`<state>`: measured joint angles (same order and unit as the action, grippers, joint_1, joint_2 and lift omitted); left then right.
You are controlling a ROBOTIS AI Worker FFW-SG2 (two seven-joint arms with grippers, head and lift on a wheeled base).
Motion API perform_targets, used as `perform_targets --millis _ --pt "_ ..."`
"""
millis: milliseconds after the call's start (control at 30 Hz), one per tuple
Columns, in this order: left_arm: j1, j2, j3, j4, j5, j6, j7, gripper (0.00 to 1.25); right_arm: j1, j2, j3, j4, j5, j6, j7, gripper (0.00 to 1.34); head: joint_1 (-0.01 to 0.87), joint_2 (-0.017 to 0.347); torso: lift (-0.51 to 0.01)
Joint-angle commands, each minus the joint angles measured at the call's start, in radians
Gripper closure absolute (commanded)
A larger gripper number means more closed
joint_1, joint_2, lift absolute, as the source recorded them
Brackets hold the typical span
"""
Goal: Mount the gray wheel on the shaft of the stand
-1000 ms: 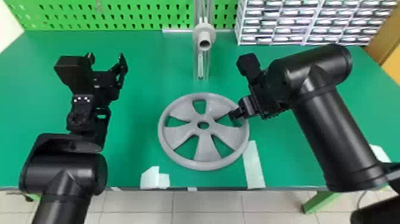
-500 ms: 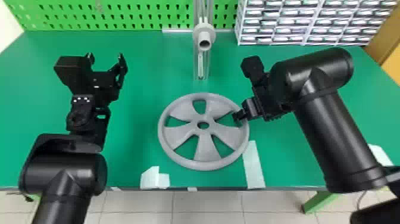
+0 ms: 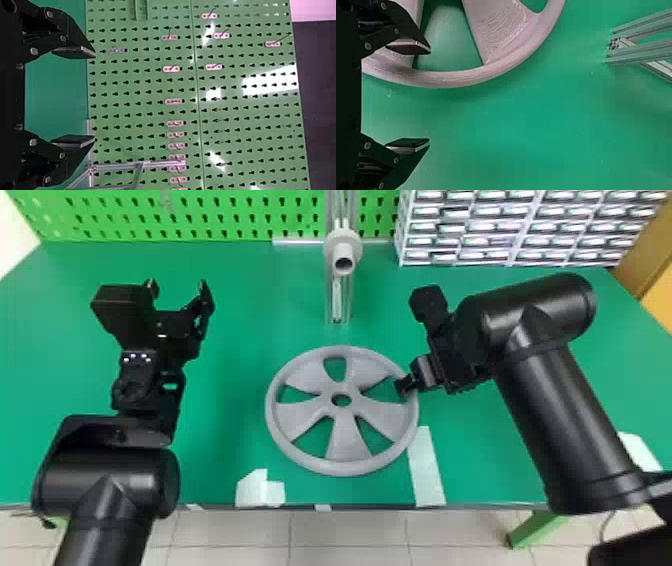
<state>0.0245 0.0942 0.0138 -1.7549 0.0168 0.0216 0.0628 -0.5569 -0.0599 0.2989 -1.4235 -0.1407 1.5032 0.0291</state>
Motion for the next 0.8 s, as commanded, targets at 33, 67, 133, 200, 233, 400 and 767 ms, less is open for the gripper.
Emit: perform_targets --millis 33,67,133,200,233,400,767 --pt "0.0 0.001 0.0 0.0 0.0 0.0 0.0 0.49 -0.001 -0.001 0.011 0.0 0.012 -0.009 0.0 0.46 0.865 0.052 -0.101" --pt "0.0 0.001 0.0 0.0 0.0 0.0 0.0 0.49 -0.001 -0.001 0.011 0.0 0.015 -0.011 0.0 0.46 0.865 0.052 -0.101" --pt "0.0 0.001 0.0 0.0 0.0 0.0 0.0 0.49 -0.001 -0.001 0.011 0.002 0.019 -0.017 0.0 0.46 0.865 0.052 -0.101" --pt "0.0 0.001 0.002 0.0 0.0 0.0 0.0 0.49 -0.003 -0.001 0.011 0.008 0.019 -0.026 0.0 0.46 0.865 0.052 -0.101" --pt "0.0 0.001 0.002 0.0 0.0 0.0 0.0 0.49 -0.005 -0.001 0.011 0.011 0.019 -0.029 0.0 0.46 0.865 0.052 -0.101" --pt "0.0 0.001 0.002 0.0 0.0 0.0 0.0 0.49 -0.009 -0.001 0.008 0.021 0.019 -0.041 0.0 0.46 0.865 0.052 -0.101" --pt "0.0 0.001 0.002 0.0 0.0 0.0 0.0 0.49 -0.005 0.002 0.009 0.055 0.019 -0.06 0.0 0.46 0.865 0.052 -0.101"
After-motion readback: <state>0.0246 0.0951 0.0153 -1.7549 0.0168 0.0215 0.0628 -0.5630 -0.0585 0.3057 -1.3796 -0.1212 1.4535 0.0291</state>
